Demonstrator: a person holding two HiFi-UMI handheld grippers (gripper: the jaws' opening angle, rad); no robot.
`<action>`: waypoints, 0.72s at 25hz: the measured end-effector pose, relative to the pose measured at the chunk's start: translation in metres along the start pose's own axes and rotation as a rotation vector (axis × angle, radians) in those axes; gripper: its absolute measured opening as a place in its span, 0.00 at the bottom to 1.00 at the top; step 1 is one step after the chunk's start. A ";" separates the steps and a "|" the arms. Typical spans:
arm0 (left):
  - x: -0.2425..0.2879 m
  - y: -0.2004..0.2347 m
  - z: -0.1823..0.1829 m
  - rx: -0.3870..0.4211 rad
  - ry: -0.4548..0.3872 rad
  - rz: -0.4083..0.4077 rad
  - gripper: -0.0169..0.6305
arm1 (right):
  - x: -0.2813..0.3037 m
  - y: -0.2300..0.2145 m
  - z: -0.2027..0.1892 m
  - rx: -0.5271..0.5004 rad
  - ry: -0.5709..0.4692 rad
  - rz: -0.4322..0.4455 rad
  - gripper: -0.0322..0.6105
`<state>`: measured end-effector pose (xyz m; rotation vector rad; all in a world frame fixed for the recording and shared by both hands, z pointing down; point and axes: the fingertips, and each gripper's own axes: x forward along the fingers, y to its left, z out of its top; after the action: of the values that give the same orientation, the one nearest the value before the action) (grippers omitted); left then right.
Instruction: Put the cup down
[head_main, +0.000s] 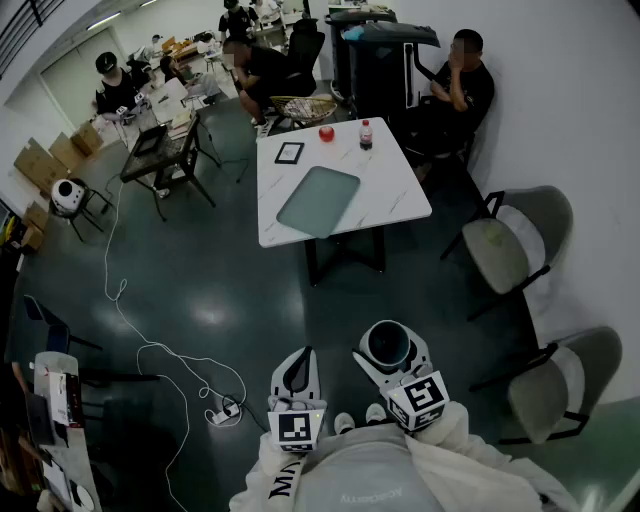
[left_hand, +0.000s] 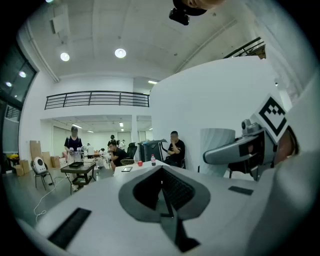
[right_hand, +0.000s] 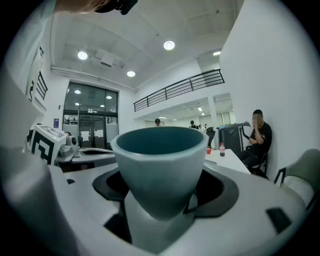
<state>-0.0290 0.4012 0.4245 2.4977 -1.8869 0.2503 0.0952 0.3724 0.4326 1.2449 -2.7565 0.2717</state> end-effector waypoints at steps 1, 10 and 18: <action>0.000 -0.003 0.003 -0.004 -0.004 0.003 0.04 | -0.002 -0.002 0.001 0.009 -0.001 -0.002 0.64; 0.003 -0.021 0.021 0.021 -0.034 -0.001 0.04 | -0.014 -0.010 0.008 0.031 -0.019 -0.010 0.64; 0.011 -0.034 0.015 0.006 -0.005 -0.016 0.04 | -0.023 -0.019 0.008 0.040 -0.023 -0.009 0.64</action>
<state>0.0086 0.3992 0.4145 2.5188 -1.8697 0.2496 0.1246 0.3754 0.4228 1.2771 -2.7777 0.3152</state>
